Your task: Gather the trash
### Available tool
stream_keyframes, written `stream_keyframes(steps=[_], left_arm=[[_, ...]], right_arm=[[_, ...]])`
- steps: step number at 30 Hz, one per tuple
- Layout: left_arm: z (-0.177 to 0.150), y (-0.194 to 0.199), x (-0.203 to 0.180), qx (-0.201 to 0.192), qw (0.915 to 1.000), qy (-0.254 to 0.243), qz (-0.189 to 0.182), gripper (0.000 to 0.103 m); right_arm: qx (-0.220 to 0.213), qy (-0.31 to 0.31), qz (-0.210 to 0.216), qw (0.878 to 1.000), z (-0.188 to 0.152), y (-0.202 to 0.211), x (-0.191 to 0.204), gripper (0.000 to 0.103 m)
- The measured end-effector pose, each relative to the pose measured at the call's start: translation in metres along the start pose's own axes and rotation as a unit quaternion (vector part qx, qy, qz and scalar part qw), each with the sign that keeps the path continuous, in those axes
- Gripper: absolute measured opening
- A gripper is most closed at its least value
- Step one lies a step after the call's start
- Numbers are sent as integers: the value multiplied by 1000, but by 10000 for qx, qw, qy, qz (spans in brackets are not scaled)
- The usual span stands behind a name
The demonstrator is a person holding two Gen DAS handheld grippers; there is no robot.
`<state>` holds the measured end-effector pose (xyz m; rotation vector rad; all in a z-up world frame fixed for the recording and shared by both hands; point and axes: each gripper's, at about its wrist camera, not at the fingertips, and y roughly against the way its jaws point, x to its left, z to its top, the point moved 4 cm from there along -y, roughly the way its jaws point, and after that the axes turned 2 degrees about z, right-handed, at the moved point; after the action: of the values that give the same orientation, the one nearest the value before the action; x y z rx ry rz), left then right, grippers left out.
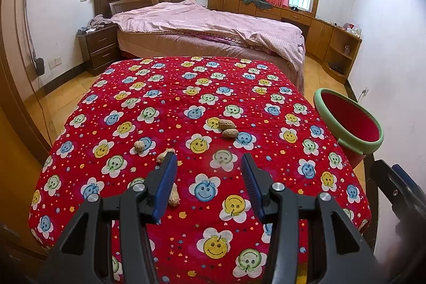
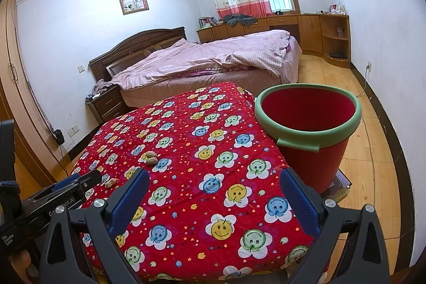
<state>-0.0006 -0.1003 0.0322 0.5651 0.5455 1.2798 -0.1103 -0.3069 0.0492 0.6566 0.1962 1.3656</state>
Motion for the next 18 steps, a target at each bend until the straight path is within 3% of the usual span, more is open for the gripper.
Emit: stream_keyframes(steps=[18], left_arm=[[0,1,0,-10,10000,-6,4,50]], right_arm=[[-2,-3,2,10000,0,0,1,100]])
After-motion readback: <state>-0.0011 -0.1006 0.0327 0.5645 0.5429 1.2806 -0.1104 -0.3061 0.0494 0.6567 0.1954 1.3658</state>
